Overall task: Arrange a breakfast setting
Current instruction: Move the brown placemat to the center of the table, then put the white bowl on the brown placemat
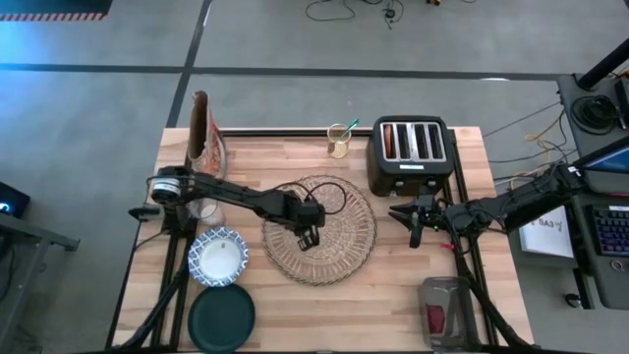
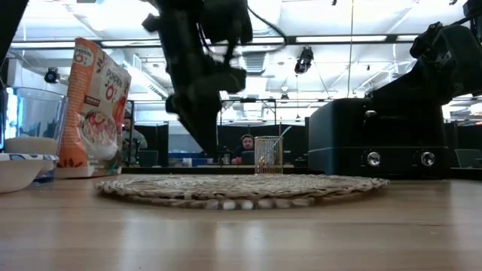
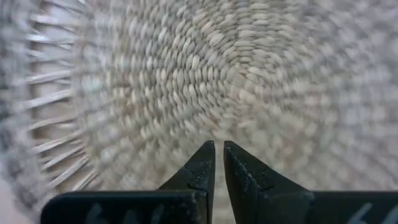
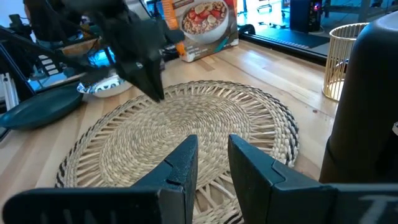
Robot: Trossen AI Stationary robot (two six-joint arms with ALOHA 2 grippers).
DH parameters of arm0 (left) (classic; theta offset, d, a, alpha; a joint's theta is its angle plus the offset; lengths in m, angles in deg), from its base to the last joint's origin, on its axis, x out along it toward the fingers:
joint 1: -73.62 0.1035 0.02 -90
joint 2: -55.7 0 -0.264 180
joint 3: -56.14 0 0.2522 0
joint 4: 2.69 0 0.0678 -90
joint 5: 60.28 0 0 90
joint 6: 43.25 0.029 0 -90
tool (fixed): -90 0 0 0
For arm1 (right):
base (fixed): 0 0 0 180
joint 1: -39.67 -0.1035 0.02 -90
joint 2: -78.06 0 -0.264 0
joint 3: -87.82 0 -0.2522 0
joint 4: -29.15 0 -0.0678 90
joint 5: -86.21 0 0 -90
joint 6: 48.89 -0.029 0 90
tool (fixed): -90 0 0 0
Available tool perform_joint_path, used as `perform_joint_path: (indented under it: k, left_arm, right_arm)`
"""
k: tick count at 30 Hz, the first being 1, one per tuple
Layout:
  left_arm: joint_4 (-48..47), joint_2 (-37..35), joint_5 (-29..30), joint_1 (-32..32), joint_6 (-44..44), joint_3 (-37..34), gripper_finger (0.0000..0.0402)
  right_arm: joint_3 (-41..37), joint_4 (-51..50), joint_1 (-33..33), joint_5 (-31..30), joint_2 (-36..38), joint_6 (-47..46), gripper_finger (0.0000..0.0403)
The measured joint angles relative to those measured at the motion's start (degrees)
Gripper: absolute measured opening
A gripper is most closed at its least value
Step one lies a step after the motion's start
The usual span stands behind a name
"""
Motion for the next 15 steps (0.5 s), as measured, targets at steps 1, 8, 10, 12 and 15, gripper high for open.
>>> perform_joint_path:
  k: [1, 8, 10, 12, 15]
  left_arm:
    - [-1.8, -0.5, 0.2, -0.5, 0.0, 0.6, 0.0018]
    - [-9.9, -4.8, 0.3, -4.6, -6.1, -0.1, 0.0018]
    - [-11.9, -6.2, 0.3, -5.5, -10.2, -1.5, 0.0018]
    - [-12.3, -8.0, 0.4, -6.4, -13.3, -3.1, 0.0018]
    - [-12.7, -11.4, 0.2, -8.1, -16.6, -6.4, 0.0018]
  right_arm:
    - [0.0, 0.0, 0.0, 0.0, 0.0, 0.0, 0.0079]
    - [0.0, 0.0, 0.0, 0.0, 0.0, 0.0, 0.0079]
    - [0.0, 0.0, 0.0, 0.0, 0.0, 0.0, 0.0079]
    - [0.0, 0.0, 0.0, 0.0, 0.0, 0.0, 0.0079]
    - [0.0, 0.0, 0.0, 0.0, 0.0, 0.0, 0.0079]
